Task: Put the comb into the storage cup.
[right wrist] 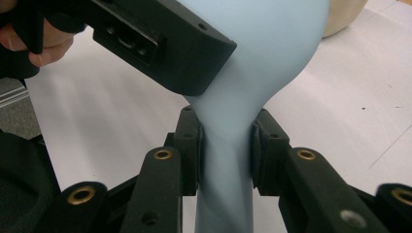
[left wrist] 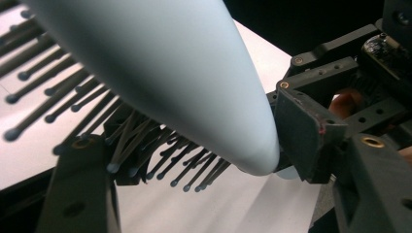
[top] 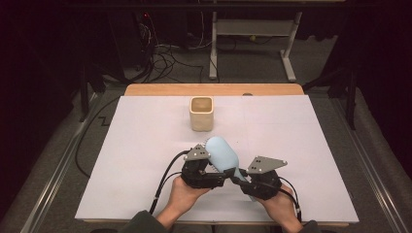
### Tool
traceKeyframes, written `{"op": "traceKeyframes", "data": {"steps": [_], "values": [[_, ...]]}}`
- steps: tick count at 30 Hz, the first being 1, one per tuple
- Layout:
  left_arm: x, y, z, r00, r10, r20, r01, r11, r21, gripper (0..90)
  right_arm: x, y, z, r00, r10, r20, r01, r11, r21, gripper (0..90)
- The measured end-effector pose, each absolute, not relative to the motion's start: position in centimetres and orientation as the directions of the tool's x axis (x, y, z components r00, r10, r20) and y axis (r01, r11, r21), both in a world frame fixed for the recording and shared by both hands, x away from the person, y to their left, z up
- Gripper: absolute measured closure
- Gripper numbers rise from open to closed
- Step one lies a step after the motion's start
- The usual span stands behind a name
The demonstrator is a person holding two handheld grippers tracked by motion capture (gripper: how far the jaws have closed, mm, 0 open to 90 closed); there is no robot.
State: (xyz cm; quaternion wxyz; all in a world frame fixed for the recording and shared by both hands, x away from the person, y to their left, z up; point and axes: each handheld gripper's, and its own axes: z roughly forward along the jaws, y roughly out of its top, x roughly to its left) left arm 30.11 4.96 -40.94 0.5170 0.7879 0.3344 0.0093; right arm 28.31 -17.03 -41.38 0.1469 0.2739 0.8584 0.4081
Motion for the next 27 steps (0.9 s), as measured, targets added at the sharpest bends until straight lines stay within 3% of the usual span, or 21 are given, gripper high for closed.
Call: {"op": "traceKeyframes", "data": {"steps": [13,27], "values": [[30.5,5.8,-40.3,0.775,0.492,-0.397,0.551,-0.218,0.806,46.4,28.4,-16.7,-41.5,-0.810,0.585,-0.037,0.342,0.522,0.781,70.1],[30.1,5.8,-39.3,0.786,0.482,-0.387,0.535,-0.215,0.817,52.0,28.3,-16.7,-41.3,-0.814,0.580,-0.012,0.335,0.487,0.806,70.0]]}}
